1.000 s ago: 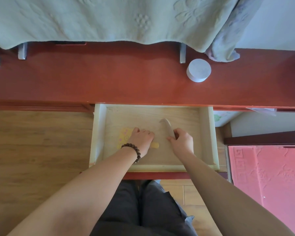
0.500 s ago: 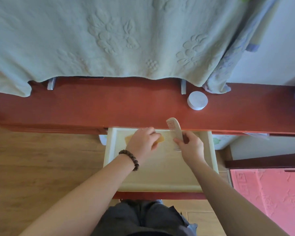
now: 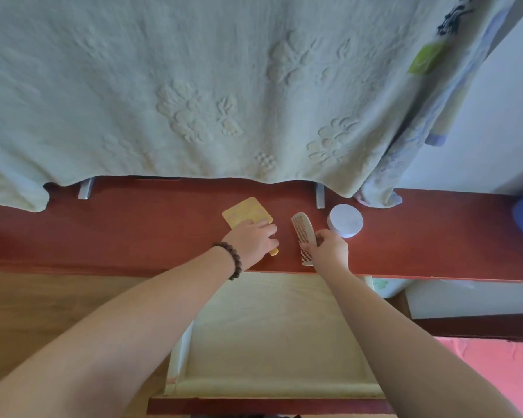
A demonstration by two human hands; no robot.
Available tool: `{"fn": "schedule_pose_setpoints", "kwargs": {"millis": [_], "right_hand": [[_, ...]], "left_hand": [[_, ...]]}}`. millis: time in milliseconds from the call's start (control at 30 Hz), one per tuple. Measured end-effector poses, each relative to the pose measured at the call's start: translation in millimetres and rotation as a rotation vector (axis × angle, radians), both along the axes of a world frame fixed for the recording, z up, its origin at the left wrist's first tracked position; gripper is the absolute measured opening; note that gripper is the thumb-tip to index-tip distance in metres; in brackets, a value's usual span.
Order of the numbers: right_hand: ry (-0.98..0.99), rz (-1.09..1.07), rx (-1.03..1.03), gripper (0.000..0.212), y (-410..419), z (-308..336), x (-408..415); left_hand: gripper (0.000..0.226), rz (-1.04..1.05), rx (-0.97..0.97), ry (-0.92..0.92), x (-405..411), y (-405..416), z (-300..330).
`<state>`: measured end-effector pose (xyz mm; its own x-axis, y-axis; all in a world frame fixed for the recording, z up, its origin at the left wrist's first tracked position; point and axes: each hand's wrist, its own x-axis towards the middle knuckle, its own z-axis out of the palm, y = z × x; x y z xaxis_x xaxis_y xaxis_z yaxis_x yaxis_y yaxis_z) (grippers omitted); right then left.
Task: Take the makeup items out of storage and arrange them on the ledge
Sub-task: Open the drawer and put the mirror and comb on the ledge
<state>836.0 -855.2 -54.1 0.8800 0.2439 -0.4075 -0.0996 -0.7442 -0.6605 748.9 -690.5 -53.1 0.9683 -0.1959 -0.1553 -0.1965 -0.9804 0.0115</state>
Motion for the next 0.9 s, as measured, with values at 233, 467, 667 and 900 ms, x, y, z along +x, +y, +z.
{"fn": "schedule_pose_setpoints", "kwargs": {"millis": [233, 467, 667, 900], "right_hand": [[-0.030, -0.023, -0.072, 0.022, 10.5, -12.5, 6.2], [-0.203, 0.161, -0.260, 0.041, 6.2, -13.8, -1.6], [-0.412, 0.463, -0.188, 0.051, -22.6, -19.3, -14.9], [-0.383, 0.613, -0.306, 0.055, -31.5, -32.1, -24.1]], "left_hand": [[0.036, 0.050, -0.107, -0.036, -3.8, 1.9, -21.3], [0.069, 0.660, -0.253, 0.001, -23.9, -31.0, -18.7], [0.112, 0.961, -0.242, 0.107, -8.5, -52.7, -34.7], [0.093, 0.848, -0.175, 0.091, -7.4, -43.0, -41.7]]}}
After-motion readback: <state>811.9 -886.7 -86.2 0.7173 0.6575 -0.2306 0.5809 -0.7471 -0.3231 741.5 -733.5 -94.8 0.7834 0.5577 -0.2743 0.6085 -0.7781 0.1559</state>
